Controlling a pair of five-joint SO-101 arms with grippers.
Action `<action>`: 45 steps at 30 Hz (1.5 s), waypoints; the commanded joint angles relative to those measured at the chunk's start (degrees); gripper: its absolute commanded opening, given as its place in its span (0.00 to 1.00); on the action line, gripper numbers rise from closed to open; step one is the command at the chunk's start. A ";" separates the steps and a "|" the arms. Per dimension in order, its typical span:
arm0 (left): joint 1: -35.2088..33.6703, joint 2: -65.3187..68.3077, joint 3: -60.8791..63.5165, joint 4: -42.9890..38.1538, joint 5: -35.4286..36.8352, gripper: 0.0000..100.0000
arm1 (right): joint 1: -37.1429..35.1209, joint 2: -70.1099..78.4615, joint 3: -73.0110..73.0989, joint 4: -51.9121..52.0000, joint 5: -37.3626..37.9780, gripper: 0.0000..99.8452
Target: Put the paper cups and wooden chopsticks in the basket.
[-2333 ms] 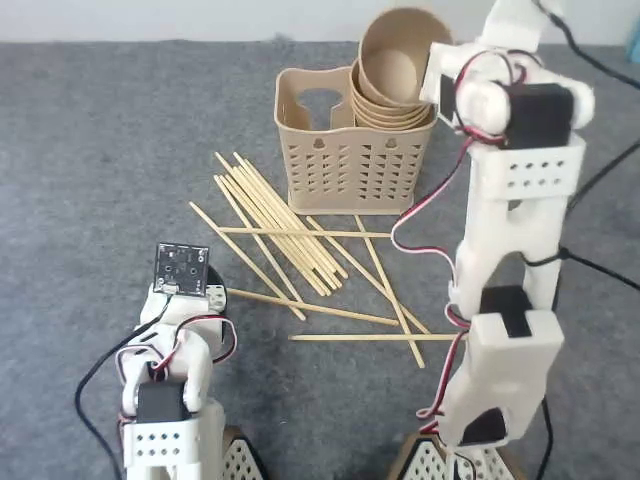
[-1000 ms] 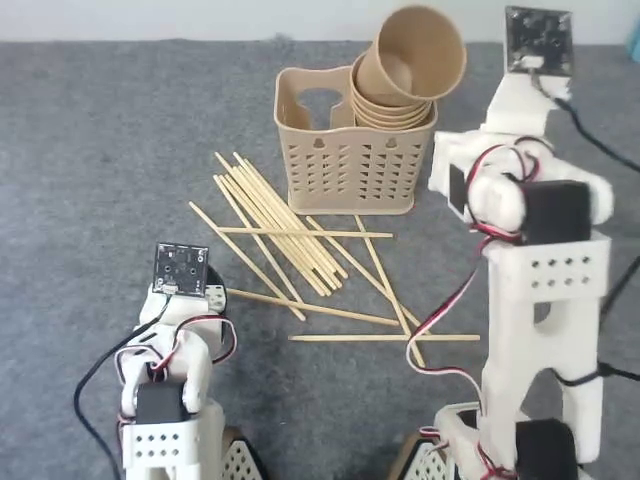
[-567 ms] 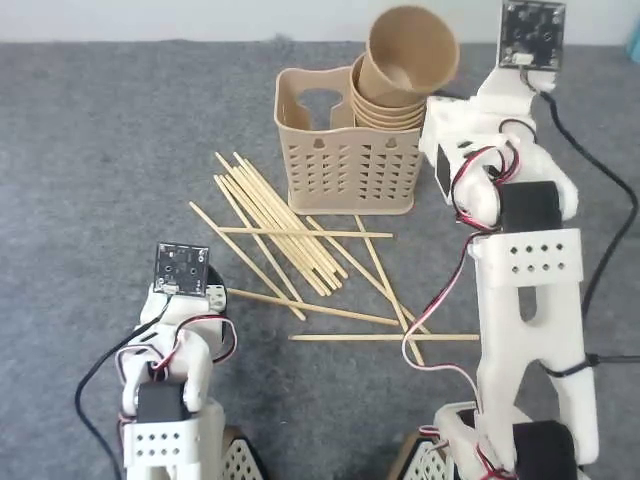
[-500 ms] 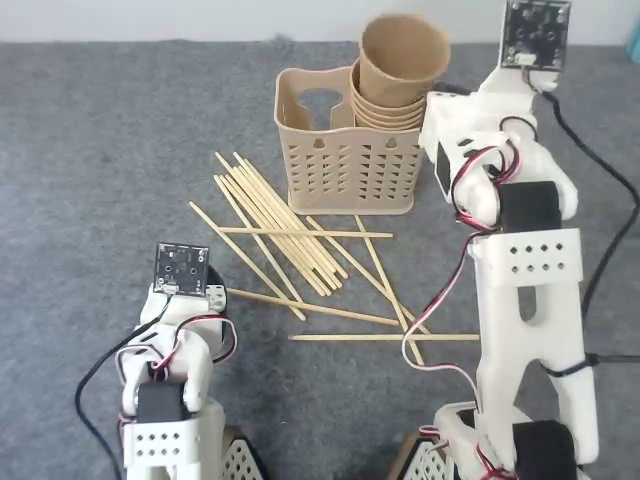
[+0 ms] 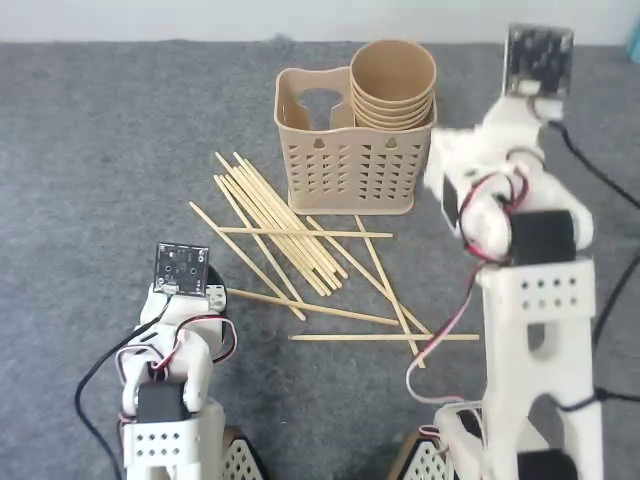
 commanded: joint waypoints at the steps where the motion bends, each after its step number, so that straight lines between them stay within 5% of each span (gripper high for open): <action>1: -0.35 -0.88 -0.22 -1.67 -0.62 0.04 | 0.57 -6.73 7.56 3.74 5.89 0.01; 16: -3.78 -0.88 -0.31 -1.32 2.73 0.14 | 14.29 -8.13 53.63 -19.47 28.57 0.01; 28: -3.69 0.35 -3.12 -1.23 6.07 0.14 | 16.13 -9.63 61.45 -25.98 31.65 0.01; 37: -3.69 26.81 -22.81 -0.88 6.77 0.14 | 15.87 -10.24 62.59 -25.98 34.37 0.01; 45: -3.25 56.44 -42.15 -0.09 17.23 0.14 | 15.96 -10.24 62.59 -25.98 34.73 0.01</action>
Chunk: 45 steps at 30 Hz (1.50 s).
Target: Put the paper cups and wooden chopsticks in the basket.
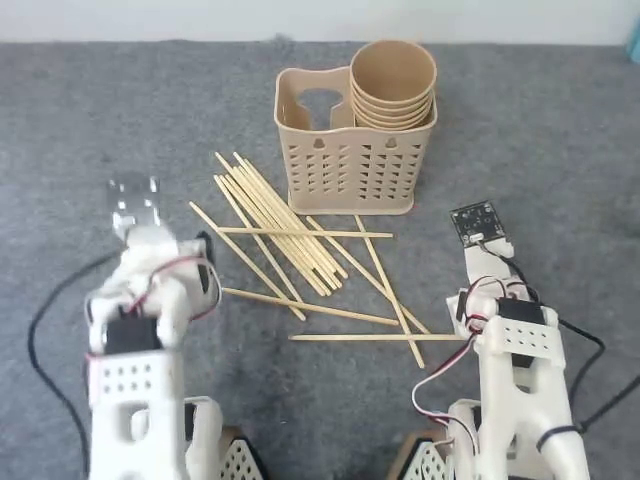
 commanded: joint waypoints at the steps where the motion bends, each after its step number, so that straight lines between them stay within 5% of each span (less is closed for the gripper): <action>1: 0.18 17.23 -11.74 -0.09 6.86 0.14 | 0.48 -2.24 -0.18 -0.84 0.88 0.01; 12: 0.18 51.96 -29.76 -3.96 14.59 0.14 | 0.40 -2.24 -0.18 -0.84 0.97 0.01; 25: 0.18 73.58 -46.37 -3.87 20.66 0.14 | 0.31 -2.24 -0.18 -1.27 2.37 0.01; 31: -0.09 77.45 -50.86 -0.44 20.66 0.12 | 0.31 -2.24 -0.18 -1.27 3.43 0.01; 34: -0.09 77.45 -50.77 -0.18 20.66 0.00 | 0.31 -2.24 -0.18 -1.27 3.43 0.01; 45: 0.09 68.31 -49.54 8.79 20.66 0.01 | 0.48 -2.24 -0.18 -1.27 3.34 0.01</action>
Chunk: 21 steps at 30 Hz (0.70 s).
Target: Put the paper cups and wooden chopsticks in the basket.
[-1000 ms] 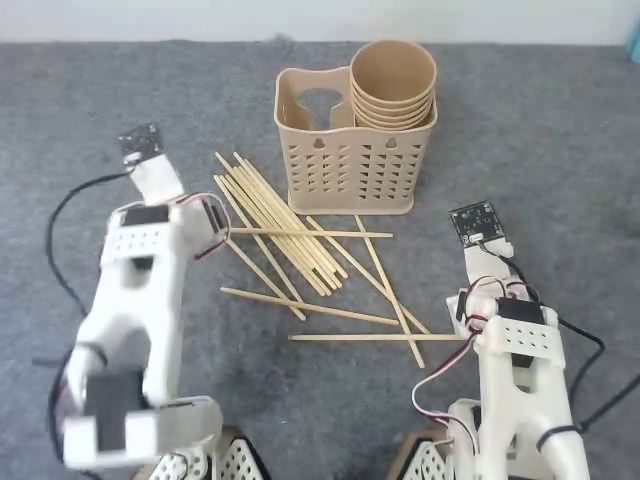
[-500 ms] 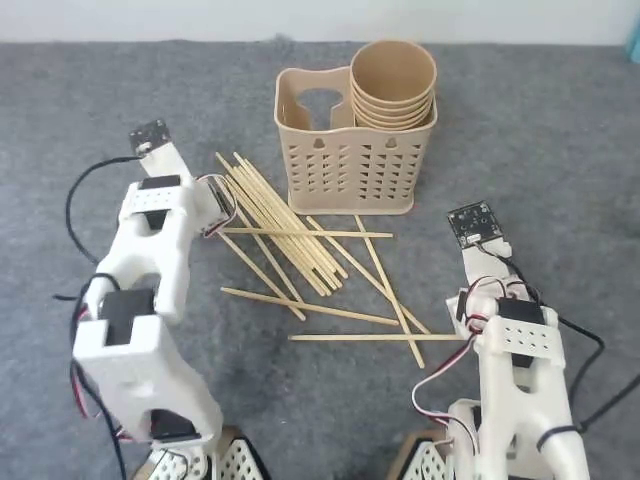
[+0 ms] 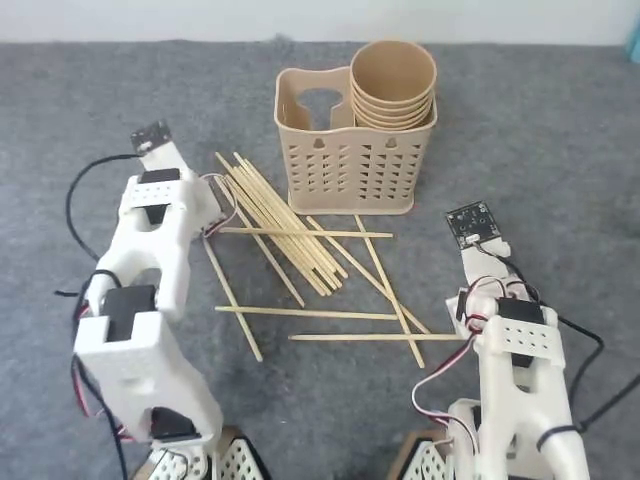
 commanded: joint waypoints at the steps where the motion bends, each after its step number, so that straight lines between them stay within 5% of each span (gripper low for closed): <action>1: 0.18 -11.08 -0.66 4.75 0.53 0.01 | 0.48 -2.24 -0.18 -1.19 0.62 0.01; 11: 0.26 -48.62 4.88 5.19 0.00 0.01 | 0.57 -2.24 -0.18 -1.19 0.44 0.01; 21: 0.18 -72.18 15.16 -10.29 -11.96 0.01 | 0.66 -2.24 -0.18 -1.19 0.44 0.01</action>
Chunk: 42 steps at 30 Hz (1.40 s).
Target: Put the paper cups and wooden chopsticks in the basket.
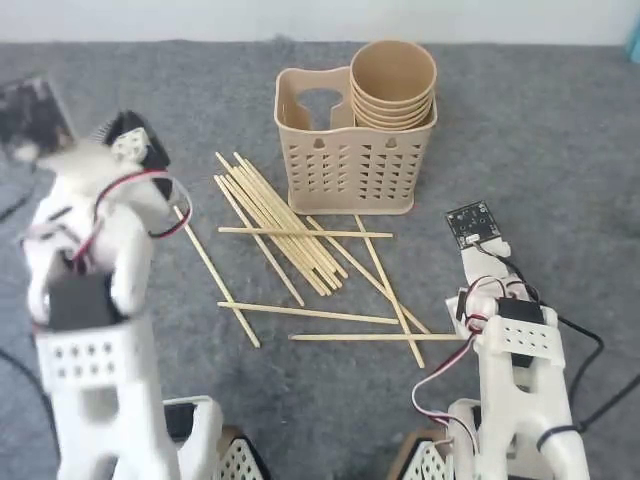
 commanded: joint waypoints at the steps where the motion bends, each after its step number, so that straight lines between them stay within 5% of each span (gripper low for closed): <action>1: 0.09 -6.77 5.32 -2.37 -1.85 0.01 | 0.75 -2.24 -0.18 -1.10 0.44 0.01; 12: -5.63 23.12 11.30 -0.62 5.80 0.18 | 0.75 -2.24 -0.18 -0.84 0.35 0.01; 26: -5.63 55.38 -6.29 -2.73 6.15 0.10 | 0.75 -2.24 -0.18 -1.01 0.44 0.01; 42: -4.31 66.90 -12.88 0.79 6.15 0.10 | 0.75 -2.24 -0.18 -0.92 0.70 0.01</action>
